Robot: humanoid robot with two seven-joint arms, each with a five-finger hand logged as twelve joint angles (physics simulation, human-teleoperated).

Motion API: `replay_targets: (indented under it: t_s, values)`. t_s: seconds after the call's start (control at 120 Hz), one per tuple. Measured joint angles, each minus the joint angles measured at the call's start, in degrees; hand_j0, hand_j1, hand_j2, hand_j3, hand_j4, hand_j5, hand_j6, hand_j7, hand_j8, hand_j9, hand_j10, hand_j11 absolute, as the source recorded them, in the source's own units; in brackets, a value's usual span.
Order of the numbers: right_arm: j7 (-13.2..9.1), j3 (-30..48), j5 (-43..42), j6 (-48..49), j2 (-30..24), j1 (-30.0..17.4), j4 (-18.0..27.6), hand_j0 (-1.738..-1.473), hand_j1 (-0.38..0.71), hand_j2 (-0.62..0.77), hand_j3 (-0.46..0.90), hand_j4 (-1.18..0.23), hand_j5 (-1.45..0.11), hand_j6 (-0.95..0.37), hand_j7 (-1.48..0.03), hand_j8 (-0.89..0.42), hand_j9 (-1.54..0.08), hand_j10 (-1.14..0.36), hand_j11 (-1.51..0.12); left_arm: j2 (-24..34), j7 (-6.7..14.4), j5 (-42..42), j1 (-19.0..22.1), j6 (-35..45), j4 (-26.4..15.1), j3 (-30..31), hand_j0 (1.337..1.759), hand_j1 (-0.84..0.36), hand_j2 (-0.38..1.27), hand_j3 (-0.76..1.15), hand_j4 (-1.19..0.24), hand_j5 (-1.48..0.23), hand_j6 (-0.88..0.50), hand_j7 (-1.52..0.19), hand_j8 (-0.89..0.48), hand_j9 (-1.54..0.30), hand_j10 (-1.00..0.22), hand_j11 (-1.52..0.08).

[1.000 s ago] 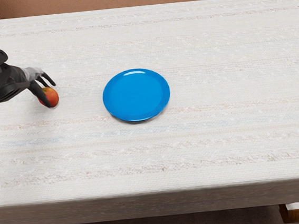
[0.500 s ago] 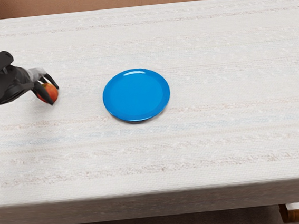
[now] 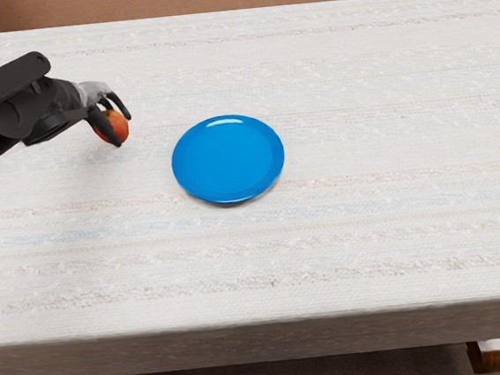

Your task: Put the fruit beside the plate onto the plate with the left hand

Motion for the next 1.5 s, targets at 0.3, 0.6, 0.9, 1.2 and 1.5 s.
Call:
replay_targets:
  t_s: [0.3, 0.6, 0.9, 1.2, 1.5]
  values:
    - [0.0, 0.01, 0.0, 0.0, 0.0, 0.0, -0.01, -1.658, -0.35, 0.0, 0.0, 0.0, 0.0, 0.0, 0.0, 0.0, 0.0, 0.0, 0.0, -6.45, 0.0, -1.41, -2.03, 0.01, -0.05, -2.59, 1.658, -0.28, 0.18, 0.0, -0.55, -0.74, -0.47, -0.73, -0.46, -0.73, -0.55, -0.73]
    - [0.0, 0.0, 0.0, 0.0, 0.0, 0.0, 0.0, -1.658, -0.35, 0.0, 0.0, 0.0, 0.0, 0.0, 0.0, 0.0, 0.0, 0.0, 0.0, -8.63, -0.01, -2.88, -1.97, 0.11, -0.05, -5.0, 1.658, -0.29, 0.28, 0.0, -0.55, -0.73, -0.5, -0.72, -0.49, -0.72, -0.55, -0.72]
    - [0.0, 0.0, 0.0, 0.0, 0.0, 0.0, 0.0, -1.658, -0.35, 0.0, 0.0, 0.0, 0.0, 0.0, 0.0, 0.0, 0.0, 0.0, 0.0, -8.63, -0.31, -3.55, -1.93, 0.09, -0.04, -5.19, 1.658, -0.07, 0.17, 0.0, -0.35, -0.45, -0.33, -0.45, -0.32, -0.45, -0.35, -0.45]
    - [0.0, 0.0, 0.0, 0.0, 0.0, 0.0, 0.0, -1.658, -0.35, 0.0, 0.0, 0.0, 0.0, 0.0, 0.0, 0.0, 0.0, 0.0, 0.0, -3.99, -0.52, -4.25, -4.31, -0.38, -2.39, -5.22, 1.658, 0.23, 0.04, 0.0, -0.1, -0.13, -0.09, -0.12, -0.09, -0.12, -0.1, -0.12]
    - [0.0, 0.0, 0.0, 0.0, 0.0, 0.0, 0.0, -1.658, -0.35, 0.0, 0.0, 0.0, 0.0, 0.0, 0.0, 0.0, 0.0, 0.0, 0.0, 12.14, -0.5, -6.22, -3.59, -2.03, -6.78, -5.21, 1.658, 0.31, 0.01, 0.0, -0.04, -0.05, -0.04, -0.05, -0.04, -0.05, -0.04, -0.05]
